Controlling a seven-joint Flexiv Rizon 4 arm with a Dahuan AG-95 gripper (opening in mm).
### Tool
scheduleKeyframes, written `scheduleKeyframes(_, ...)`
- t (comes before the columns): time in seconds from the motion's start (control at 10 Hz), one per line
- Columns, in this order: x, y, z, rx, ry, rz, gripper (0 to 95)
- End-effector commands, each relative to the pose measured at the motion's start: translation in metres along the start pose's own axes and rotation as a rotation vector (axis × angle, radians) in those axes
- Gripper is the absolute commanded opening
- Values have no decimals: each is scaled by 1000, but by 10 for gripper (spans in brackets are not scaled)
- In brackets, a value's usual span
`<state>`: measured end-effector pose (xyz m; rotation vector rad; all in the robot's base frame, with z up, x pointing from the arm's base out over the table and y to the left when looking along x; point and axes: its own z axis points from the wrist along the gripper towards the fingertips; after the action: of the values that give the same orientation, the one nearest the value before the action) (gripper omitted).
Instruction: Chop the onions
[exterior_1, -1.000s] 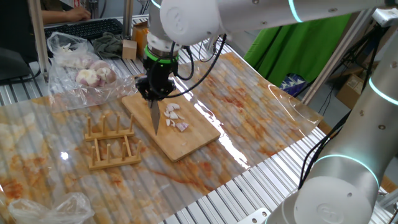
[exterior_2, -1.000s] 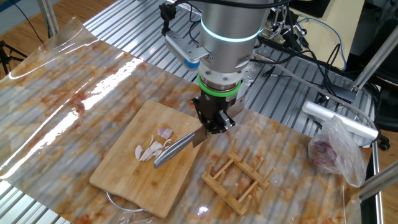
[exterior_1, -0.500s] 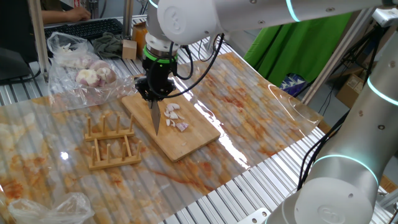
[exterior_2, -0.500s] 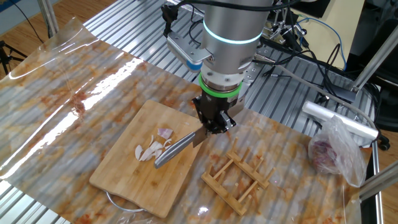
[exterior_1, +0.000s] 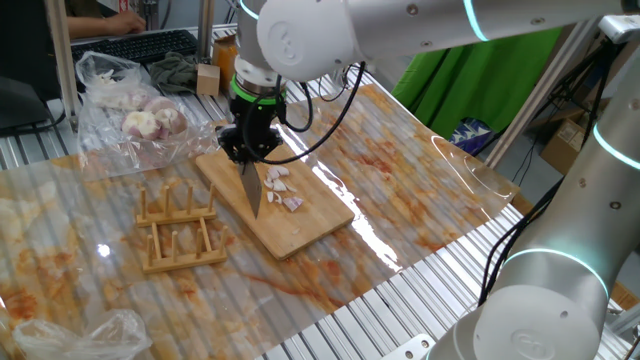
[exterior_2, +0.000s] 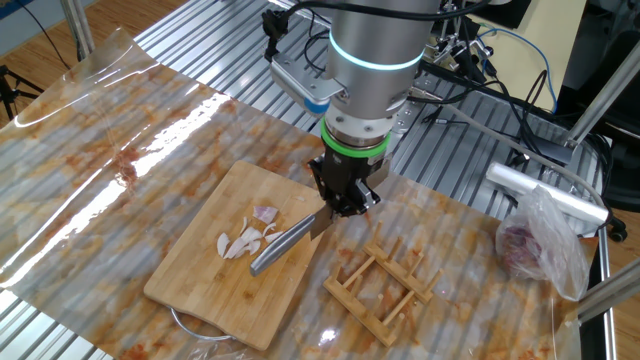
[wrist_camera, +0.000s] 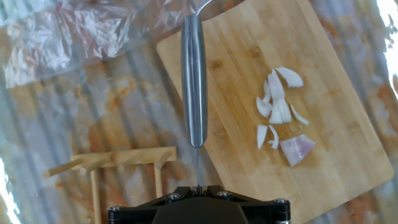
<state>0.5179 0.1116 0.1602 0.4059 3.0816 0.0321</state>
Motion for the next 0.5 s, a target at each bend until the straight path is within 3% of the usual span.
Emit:
scheduleKeyframes(0.1, -2, 2, 1, -10, 0, -76, 0)
scheduleKeyframes(0.5, -2, 2, 1, -29, 14, -29, 0)
